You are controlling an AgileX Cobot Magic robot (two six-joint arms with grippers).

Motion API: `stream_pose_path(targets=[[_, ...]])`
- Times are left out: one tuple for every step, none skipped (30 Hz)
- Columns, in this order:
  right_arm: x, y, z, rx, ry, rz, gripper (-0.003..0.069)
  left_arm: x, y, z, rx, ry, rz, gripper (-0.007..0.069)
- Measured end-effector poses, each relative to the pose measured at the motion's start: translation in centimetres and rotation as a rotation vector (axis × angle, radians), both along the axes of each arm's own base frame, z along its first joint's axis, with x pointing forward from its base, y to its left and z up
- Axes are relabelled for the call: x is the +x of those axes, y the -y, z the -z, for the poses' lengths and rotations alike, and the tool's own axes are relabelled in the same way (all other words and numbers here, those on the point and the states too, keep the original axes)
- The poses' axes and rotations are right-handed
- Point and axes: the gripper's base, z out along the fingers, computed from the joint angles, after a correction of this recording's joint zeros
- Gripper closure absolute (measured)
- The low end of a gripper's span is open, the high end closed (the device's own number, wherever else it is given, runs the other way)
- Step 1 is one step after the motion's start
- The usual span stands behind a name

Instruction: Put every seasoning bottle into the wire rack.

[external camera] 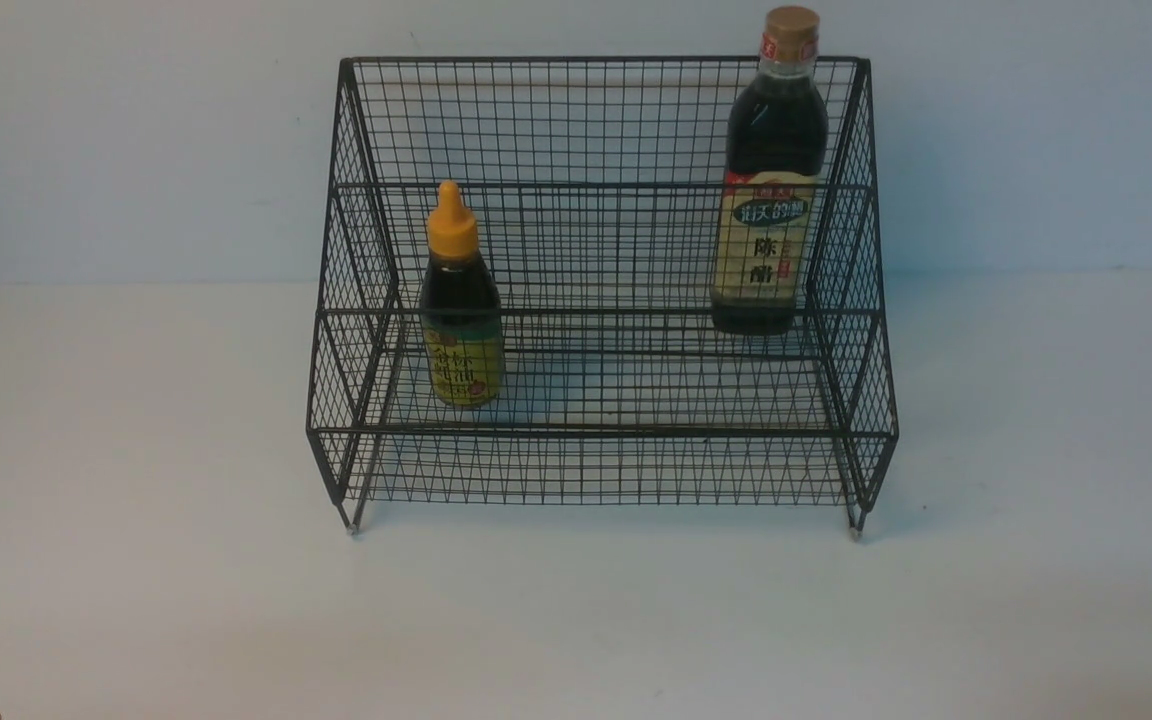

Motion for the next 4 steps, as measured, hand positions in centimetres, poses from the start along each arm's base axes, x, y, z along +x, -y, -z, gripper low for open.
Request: stream_pose_path(targets=[[0.0,0.0,0.0,-0.001,0.0,0.0,0.0669,0.0,0.0,0.0,0.0,0.0,0.0,0.0629],[0.0,0.0,0.0,-0.001,0.0,0.0,0.0669,0.0,0.0,0.0,0.0,0.0,0.0,0.0629],[0.0,0.0,0.0,-0.001,0.0,0.0,0.0669,0.0,0.0,0.0,0.0,0.0,0.0,0.0629],[0.0,0.0,0.0,-0.001,0.0,0.0,0.0669,0.0,0.0,0.0,0.0,0.0,0.0,0.0629]])
